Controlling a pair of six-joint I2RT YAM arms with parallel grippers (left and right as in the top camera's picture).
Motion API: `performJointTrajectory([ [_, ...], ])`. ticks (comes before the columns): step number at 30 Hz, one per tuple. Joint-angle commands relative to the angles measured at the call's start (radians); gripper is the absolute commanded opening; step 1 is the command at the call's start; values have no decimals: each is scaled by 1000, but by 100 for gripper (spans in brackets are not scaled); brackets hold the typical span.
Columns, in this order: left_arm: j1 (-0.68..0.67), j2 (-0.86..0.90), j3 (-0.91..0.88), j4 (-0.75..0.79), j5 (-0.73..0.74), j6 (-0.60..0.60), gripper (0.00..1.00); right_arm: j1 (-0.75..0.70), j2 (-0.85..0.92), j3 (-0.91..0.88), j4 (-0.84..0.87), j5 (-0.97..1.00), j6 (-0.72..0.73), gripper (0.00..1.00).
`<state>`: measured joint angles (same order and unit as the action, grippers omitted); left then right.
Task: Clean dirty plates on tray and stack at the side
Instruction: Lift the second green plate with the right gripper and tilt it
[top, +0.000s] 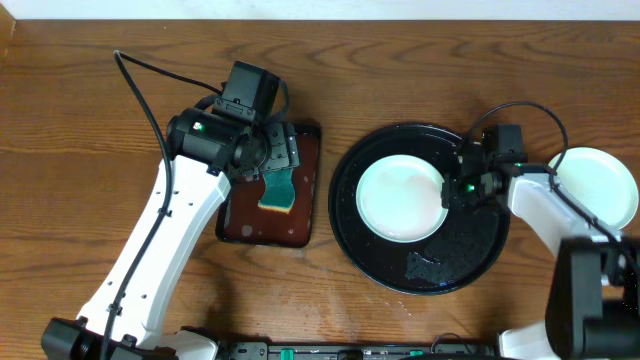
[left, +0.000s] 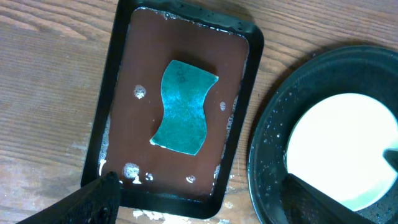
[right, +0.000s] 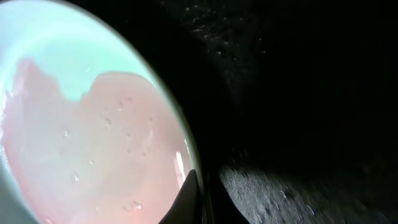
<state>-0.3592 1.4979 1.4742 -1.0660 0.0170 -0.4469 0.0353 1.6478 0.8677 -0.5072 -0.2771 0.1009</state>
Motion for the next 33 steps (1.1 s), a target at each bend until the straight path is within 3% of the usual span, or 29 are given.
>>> performJointTrajectory([
  [1, 1, -2, 11, -2, -5, 1, 82, 61, -161, 5, -23, 191, -5, 1],
  [8, 1, -2, 11, -2, -5, 1, 82, 272, -381, 5, -73, 591, -5, 1],
  [16, 1, -2, 11, -2, -5, 1, 82, 508, -504, 5, -64, 1028, -20, 1],
  [25, 1, -2, 11, -2, -5, 1, 83, 777, -522, 5, -65, 1235, -197, 1],
  [33, 1, -2, 11, -2, -5, 1, 83, 941, -522, 5, -64, 1433, -243, 1],
])
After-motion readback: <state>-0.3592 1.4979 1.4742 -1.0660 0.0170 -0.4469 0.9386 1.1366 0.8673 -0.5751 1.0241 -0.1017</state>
